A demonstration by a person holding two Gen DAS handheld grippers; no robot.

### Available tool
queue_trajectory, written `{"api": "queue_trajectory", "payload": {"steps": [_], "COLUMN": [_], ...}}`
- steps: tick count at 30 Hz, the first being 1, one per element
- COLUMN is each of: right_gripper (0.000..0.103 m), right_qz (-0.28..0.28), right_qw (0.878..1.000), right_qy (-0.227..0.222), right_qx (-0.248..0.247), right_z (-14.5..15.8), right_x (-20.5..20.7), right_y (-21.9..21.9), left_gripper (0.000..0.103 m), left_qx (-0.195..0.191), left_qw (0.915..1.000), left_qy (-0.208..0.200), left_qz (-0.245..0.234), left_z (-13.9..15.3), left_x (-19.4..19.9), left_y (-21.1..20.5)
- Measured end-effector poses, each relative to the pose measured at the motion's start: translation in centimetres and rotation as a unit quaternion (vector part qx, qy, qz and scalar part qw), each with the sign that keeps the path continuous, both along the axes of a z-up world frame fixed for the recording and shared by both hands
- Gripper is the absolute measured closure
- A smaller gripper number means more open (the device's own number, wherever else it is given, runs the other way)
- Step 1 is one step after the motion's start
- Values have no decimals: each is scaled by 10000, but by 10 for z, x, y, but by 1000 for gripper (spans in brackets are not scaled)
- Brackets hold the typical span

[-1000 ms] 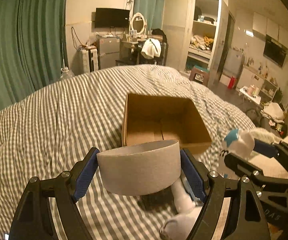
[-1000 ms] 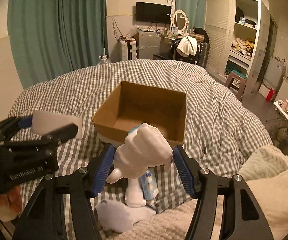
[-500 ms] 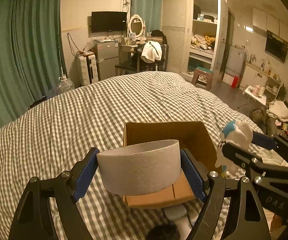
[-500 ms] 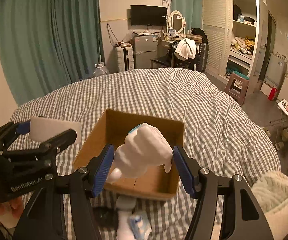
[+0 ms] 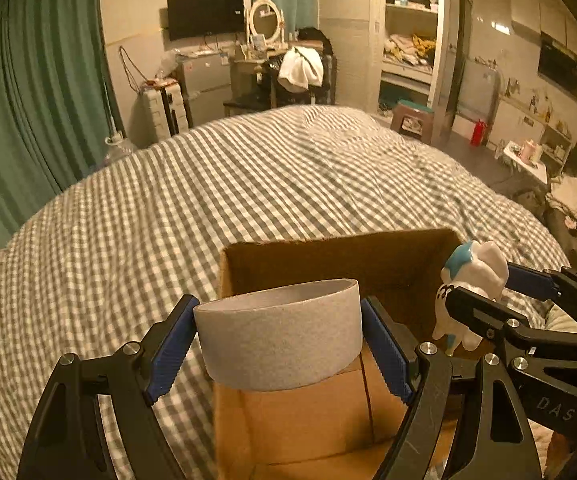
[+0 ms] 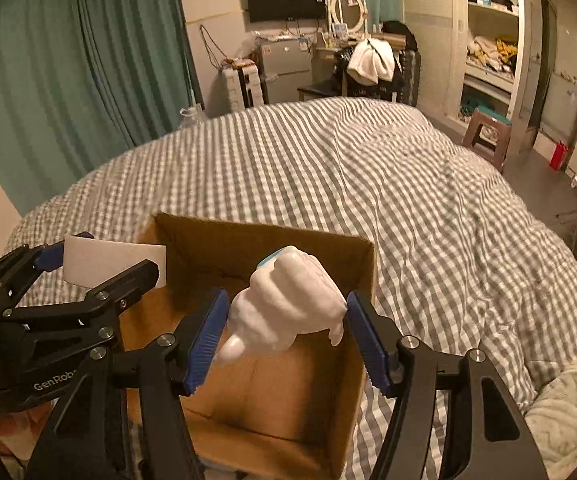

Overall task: Organize objects
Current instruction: 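Carry the tape roll and figurine into the box with both tools, then open both tools to drop the tape roll and figurine in the box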

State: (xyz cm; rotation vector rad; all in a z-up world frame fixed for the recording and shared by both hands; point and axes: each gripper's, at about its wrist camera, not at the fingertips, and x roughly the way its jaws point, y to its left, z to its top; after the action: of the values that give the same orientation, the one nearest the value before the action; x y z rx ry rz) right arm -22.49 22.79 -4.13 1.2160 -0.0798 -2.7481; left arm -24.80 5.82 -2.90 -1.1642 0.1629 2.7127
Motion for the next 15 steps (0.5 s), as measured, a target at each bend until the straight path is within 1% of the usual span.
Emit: {"api": "queue_trajectory", "payload": {"steps": [2,4,6,7,8,9,10,12,13,15], "right_gripper": [41,41,41,37,33,25,21,21,21,21], "right_qz": [-31,-18,-18,-37,-67,-100,-127,-188,-217,-279], "right_qw": [10000,9998,9995,9992,9987,9981,9976,9967,9966,9968], "right_qy": [-71,-51,77,177,273,354,429,547,566,592], "right_qx": [-62,-188,-312,-365,-433,-490,-537,-567,-550,-469], "right_z": [-9,-13,-14,-12,-10,-6,-2,9,14,26], "right_x": [-8,-9,-7,-7,-6,-5,-3,0,2,10], "right_y": [4,9,14,16,19,20,22,23,23,21], "left_gripper": [20,20,19,19,18,16,14,4,3,3], "left_qx": [82,90,115,161,221,259,253,132,49,57], "left_qw": [9999,9998,9996,9995,9992,9989,9989,9994,9997,9998], "left_qy": [-106,-145,-239,-265,-304,-344,-369,-308,-250,-150], "left_qz": [-62,-76,-84,-101,-140,-172,-171,-60,32,94], "left_z": [-9,-12,-14,-14,-13,-11,-8,-2,2,15], "left_x": [-7,-10,-14,-14,-14,-13,-12,-8,-5,4], "left_y": [2,4,5,6,5,6,6,5,4,2]}}
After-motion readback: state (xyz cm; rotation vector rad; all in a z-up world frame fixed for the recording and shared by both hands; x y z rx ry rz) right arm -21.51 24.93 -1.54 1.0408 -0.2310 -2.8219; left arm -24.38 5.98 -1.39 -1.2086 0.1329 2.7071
